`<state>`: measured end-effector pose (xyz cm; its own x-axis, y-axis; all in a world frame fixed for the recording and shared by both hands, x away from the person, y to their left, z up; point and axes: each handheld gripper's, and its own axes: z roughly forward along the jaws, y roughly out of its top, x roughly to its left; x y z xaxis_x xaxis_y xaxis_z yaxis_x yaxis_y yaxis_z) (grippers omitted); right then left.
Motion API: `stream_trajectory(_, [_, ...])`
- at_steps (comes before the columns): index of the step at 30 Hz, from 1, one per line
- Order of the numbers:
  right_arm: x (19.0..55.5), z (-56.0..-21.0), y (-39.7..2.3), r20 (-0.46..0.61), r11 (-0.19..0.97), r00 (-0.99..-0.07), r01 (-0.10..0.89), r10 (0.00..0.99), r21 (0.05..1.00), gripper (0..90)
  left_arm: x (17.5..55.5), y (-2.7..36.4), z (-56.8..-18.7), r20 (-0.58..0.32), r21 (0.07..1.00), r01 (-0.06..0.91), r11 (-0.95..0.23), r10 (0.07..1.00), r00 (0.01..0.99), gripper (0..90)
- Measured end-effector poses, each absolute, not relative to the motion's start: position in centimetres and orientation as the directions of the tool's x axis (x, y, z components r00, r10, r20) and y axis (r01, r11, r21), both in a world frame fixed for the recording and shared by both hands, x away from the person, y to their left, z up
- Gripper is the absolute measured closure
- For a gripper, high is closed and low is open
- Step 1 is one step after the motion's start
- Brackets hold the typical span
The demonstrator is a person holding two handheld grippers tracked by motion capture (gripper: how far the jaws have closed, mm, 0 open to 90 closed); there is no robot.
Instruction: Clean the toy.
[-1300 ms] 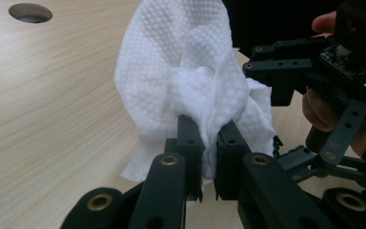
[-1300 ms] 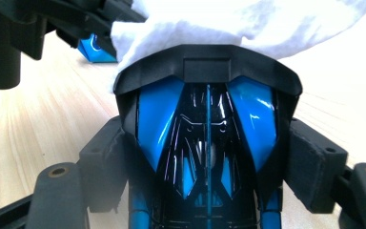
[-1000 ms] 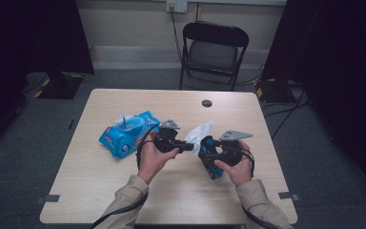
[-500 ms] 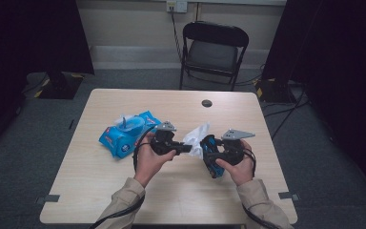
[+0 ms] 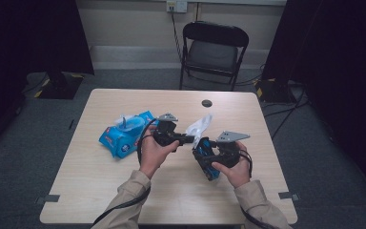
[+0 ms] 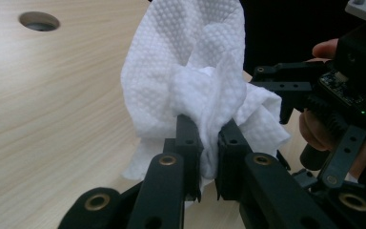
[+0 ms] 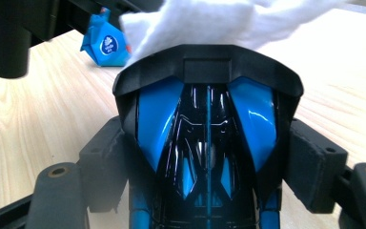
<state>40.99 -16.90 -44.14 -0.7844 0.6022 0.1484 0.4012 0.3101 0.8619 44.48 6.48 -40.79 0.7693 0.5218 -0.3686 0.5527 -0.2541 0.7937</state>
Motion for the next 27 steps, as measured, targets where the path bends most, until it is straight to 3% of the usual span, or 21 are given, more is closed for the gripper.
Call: stream_trajectory(27, [41.3,-44.6,-17.4,0.156,0.308,-0.771,0.42,0.617,0.854,25.5,43.4,7.6,-42.0,-0.37,0.766,0.555,-0.324,0.484,0.793,83.0])
